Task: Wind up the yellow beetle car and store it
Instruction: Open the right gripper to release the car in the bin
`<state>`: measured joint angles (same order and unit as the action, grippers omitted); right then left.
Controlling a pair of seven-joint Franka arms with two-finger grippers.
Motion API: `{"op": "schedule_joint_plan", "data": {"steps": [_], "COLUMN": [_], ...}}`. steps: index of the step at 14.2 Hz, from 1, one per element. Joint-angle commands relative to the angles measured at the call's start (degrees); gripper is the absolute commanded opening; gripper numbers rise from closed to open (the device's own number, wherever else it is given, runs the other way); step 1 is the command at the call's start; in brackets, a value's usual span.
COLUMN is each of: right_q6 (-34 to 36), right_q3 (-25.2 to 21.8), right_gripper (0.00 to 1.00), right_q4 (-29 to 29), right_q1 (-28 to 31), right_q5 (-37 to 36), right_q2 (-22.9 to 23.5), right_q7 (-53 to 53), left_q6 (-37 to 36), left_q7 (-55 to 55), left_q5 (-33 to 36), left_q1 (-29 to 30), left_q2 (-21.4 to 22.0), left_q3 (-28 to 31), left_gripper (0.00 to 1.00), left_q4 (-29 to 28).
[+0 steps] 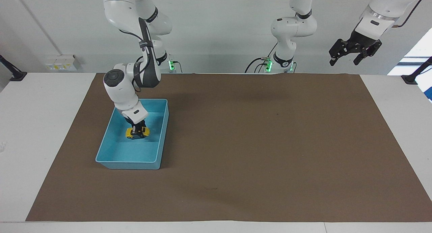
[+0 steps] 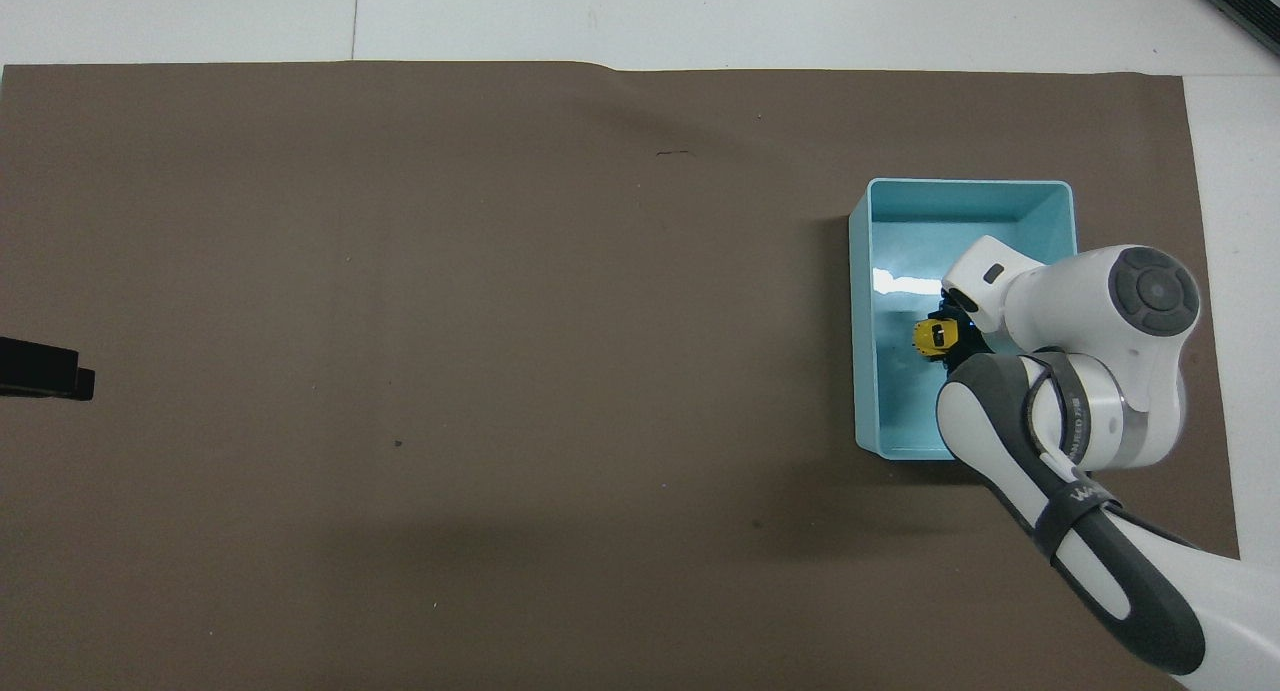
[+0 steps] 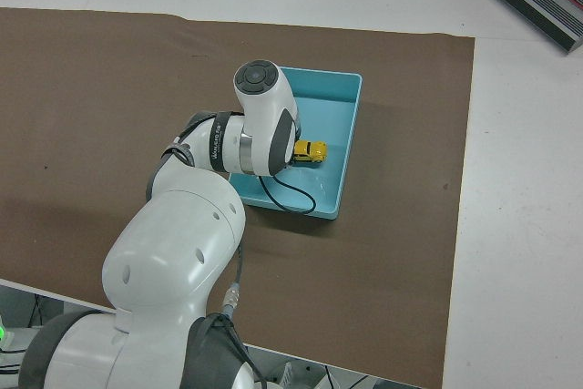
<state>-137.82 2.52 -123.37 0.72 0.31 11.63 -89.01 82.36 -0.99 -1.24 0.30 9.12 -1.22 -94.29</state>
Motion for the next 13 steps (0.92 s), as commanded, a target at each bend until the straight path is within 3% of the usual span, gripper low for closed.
{"op": "schedule_joint_plan", "data": {"steps": [1,3,4,6,13], "right_q6": [-0.79,-0.61,-0.70,-0.70,0.79], "right_q3": [0.29,0.29,0.29,0.38,0.38], "right_gripper": [0.36,0.74,0.79,0.85,0.89], "right_q4": [-0.47,-0.38,-0.38,-0.12,2.86], "right_q1": [0.43,0.34,0.25,0.25,0.51], "right_q5": [-1.19,-1.19,-1.19,-1.10,-1.10], "right_q2": [-0.21,-0.21,-0.21,-0.03,0.15], "right_q7": [-0.64,0.06,0.59,0.68,0.42], "left_q6": [-0.27,-0.27,-0.27,-0.35,-0.35], "left_q7": [0.64,0.64,0.64,0.64,0.64], "left_q5": [-0.35,-0.35,-0.35,-0.35,-0.35], "left_q1": [0.57,0.57,0.57,0.57,0.57], "left_q2": [0.73,0.73,0.73,0.73,0.73], "left_q3": [-0.19,-0.19,-0.19,-0.19,-0.19], "left_gripper": [1.00,1.00,1.00,1.00,1.00], "left_q4": [-0.45,-0.45,-0.45,-0.45,-0.45]}}
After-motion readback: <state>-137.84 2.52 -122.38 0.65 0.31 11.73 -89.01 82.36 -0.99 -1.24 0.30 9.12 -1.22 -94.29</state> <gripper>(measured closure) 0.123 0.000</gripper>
